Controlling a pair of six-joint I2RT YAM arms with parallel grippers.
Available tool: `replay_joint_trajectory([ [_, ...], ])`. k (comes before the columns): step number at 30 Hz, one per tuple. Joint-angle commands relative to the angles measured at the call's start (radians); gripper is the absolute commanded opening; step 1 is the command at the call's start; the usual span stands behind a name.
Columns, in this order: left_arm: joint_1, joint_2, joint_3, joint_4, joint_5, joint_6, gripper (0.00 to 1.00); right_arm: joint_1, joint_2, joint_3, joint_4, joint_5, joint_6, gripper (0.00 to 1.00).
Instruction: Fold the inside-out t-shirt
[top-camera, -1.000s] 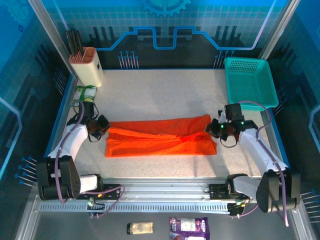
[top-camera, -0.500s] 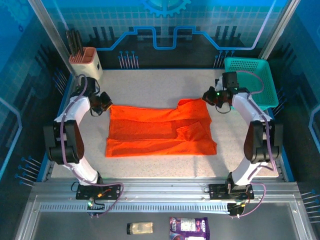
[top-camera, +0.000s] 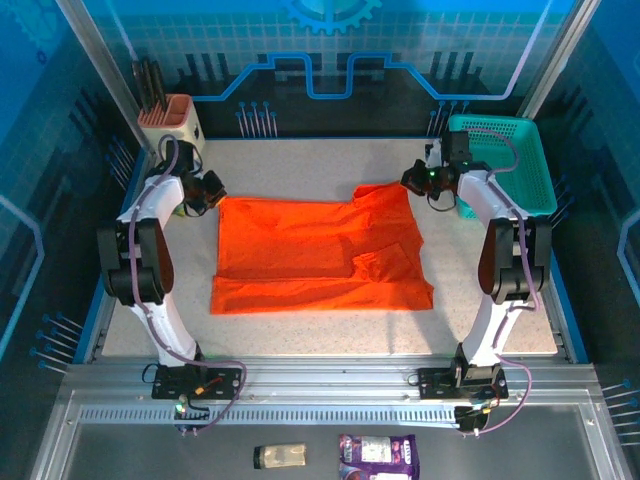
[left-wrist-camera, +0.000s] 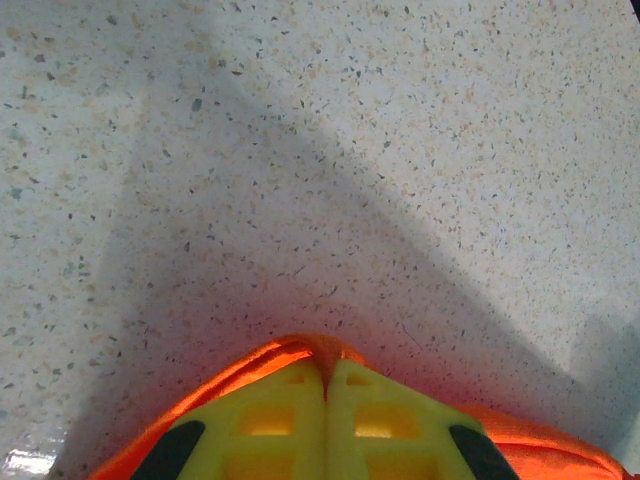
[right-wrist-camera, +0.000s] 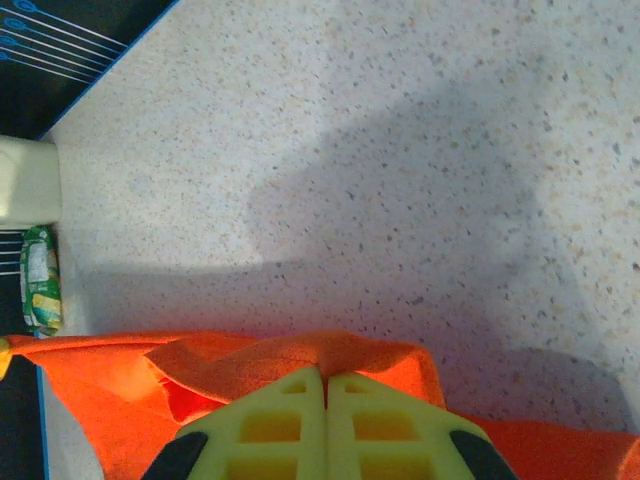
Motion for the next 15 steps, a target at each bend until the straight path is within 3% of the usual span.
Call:
replay_joint_trajectory([
  [1, 0.015, 0.032, 0.04, -0.03, 0.018, 0.022, 0.0, -0.025, 0.047, 0.058, 0.049, -0.047, -0.027, 0.0],
  [8, 0.023, 0.043, 0.034, -0.026, 0.028, 0.025, 0.0, -0.026, 0.088, 0.095, 0.043, -0.072, -0.058, 0.0],
  [15, 0.024, -0.012, 0.0, -0.021, 0.044, 0.027, 0.0, -0.026, -0.021, 0.022, -0.005, -0.066, -0.052, 0.0],
])
